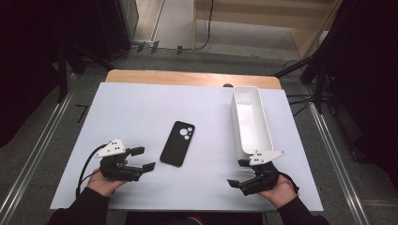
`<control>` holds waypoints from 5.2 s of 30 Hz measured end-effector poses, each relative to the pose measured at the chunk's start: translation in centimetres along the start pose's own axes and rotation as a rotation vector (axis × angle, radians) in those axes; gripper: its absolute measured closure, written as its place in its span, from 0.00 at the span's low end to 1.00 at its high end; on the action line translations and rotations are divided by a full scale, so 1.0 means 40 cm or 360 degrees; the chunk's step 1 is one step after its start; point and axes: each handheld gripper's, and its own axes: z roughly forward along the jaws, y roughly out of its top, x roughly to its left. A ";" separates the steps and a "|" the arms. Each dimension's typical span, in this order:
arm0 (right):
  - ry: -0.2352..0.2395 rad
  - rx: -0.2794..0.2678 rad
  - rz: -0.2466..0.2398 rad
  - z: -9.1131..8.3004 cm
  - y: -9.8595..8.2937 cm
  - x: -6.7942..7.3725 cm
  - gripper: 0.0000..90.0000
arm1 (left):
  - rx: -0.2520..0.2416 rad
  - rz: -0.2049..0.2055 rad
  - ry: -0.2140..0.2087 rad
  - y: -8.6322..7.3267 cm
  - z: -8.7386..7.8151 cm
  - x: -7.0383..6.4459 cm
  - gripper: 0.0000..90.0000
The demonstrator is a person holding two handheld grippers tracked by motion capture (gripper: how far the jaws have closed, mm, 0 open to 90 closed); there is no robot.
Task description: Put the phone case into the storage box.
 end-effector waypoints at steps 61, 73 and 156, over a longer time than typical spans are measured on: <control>0.0017 0.0005 -0.0014 0.005 -0.001 0.004 0.15 | -0.0116 -0.0060 -0.0015 0.073 0.017 0.006 0.24; 0.0020 0.0017 -0.0007 0.008 -0.001 0.004 0.15 | -0.0121 -0.0003 -0.0013 0.113 0.077 0.009 0.24; 0.0084 0.0010 -0.0082 0.022 0.011 0.008 0.15 | 0.0326 -0.0153 0.0142 0.044 0.219 0.060 0.99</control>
